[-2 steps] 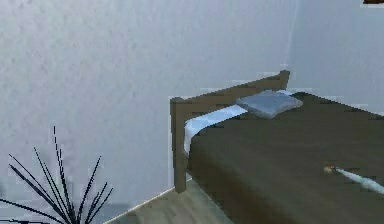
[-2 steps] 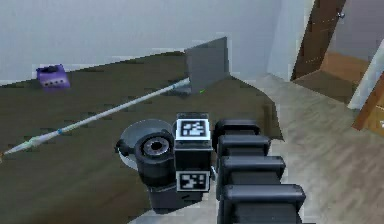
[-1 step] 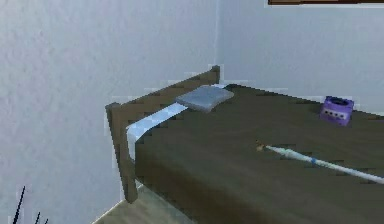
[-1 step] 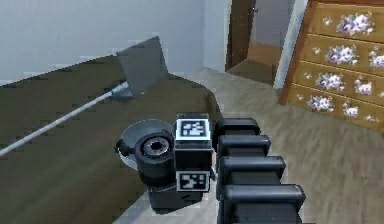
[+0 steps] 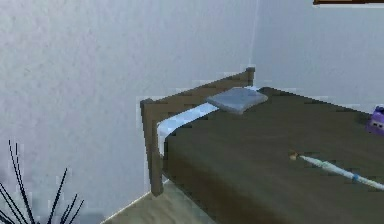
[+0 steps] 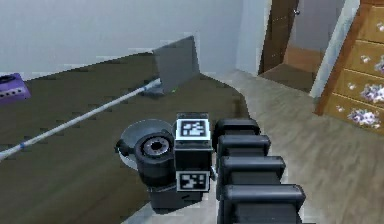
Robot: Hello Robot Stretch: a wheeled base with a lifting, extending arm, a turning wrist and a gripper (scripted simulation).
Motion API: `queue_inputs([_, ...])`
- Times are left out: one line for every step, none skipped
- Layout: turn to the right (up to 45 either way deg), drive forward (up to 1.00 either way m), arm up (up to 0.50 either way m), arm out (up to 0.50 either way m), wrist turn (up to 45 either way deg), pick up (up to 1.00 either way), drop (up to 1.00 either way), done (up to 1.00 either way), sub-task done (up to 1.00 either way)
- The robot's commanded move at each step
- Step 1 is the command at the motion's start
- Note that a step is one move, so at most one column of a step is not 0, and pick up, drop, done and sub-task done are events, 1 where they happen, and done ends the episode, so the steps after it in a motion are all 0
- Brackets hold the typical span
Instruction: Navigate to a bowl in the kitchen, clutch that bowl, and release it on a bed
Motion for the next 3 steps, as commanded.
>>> queue_inputs([6.0,0.0,0.0,0.0,0.0,0.0,0.0,0.0,0.0])
queue_inputs([12.0,0.0,0.0,0.0,0.0,0.0,0.0,0.0,0.0])
queue_inputs([0.0,0.2,0.0,0.0,0.0,0.0,0.0,0.0,0.0])
